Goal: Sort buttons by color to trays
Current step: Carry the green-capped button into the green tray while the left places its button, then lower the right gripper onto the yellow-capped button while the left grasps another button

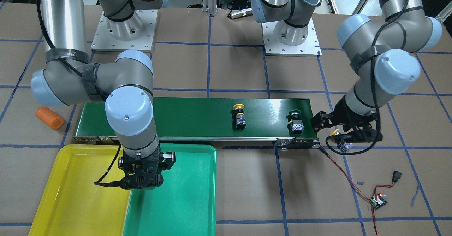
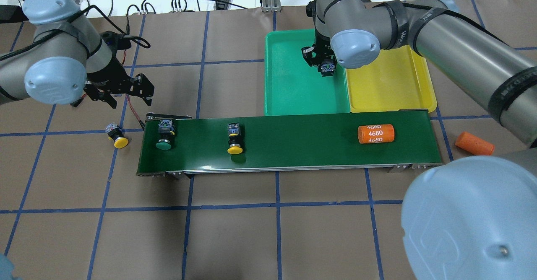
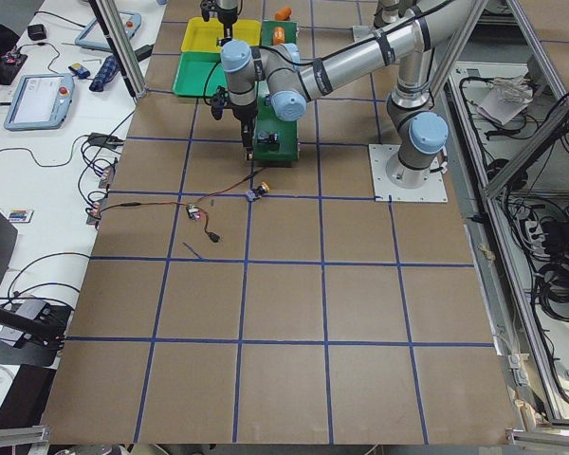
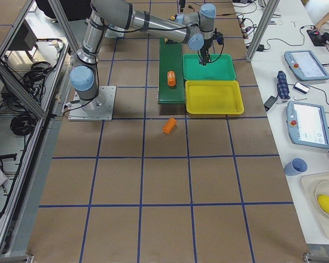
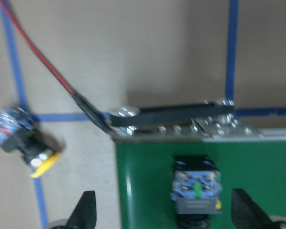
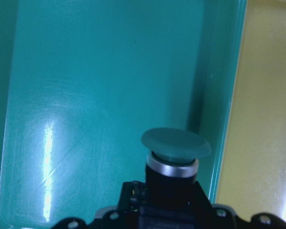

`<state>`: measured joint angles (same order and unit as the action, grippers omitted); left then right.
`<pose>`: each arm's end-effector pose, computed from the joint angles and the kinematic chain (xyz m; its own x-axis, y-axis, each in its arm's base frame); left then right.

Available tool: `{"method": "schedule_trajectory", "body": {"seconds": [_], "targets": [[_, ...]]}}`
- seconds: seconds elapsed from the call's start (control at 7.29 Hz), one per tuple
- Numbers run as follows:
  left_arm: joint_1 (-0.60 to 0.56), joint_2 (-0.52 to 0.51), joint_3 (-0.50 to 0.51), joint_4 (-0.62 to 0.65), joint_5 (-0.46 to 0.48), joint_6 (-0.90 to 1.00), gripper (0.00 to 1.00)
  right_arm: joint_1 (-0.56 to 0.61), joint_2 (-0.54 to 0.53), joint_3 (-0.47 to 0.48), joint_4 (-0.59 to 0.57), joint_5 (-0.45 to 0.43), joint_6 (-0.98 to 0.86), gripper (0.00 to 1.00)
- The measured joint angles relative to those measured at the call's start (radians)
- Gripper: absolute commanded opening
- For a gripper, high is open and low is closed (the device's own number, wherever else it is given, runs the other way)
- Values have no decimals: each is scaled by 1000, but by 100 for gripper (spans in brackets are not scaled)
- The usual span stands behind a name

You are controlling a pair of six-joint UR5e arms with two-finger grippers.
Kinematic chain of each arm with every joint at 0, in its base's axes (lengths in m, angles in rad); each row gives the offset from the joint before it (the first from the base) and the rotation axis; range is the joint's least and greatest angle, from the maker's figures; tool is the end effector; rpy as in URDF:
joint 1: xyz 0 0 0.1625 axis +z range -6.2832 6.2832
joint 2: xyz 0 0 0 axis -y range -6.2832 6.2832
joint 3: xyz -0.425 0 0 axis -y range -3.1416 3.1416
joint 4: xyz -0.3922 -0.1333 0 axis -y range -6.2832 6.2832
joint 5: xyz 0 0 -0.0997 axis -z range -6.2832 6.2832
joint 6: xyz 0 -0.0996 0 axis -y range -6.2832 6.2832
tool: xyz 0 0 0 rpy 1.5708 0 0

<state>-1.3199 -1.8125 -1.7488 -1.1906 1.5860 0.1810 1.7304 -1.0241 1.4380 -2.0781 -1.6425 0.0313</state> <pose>0.0103 -0.5709 0.3119 -0.9976 -0.0694 -0.0078 -0.0696 0.9967 0.0416 0.2340 -0.6598 0.2782 -0.9903 -0.1211 0.0684 -0.1273 0.9873 -0.0955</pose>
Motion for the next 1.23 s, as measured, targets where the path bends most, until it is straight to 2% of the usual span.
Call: {"method": "schedule_trajectory", "body": {"seconds": [0.14,0.27,0.82,1.1,1.23], "targets": [[42,-22,13,2,0,3,100,-1,17,-9,-6,5,0,88],[74,-50,15,17,-1,5,100,-2,27,-12,-9,8,2,100],[136,-161,-6,73,-2,-16,100,3,23,-5,7,37,50,100],[171,-200,-25,95,-2,-14,98,35,-18,4,63,52,124,100],[180,-214,-34,103,-2,-16,47,62,-38,7,85,64,144,100]]}}
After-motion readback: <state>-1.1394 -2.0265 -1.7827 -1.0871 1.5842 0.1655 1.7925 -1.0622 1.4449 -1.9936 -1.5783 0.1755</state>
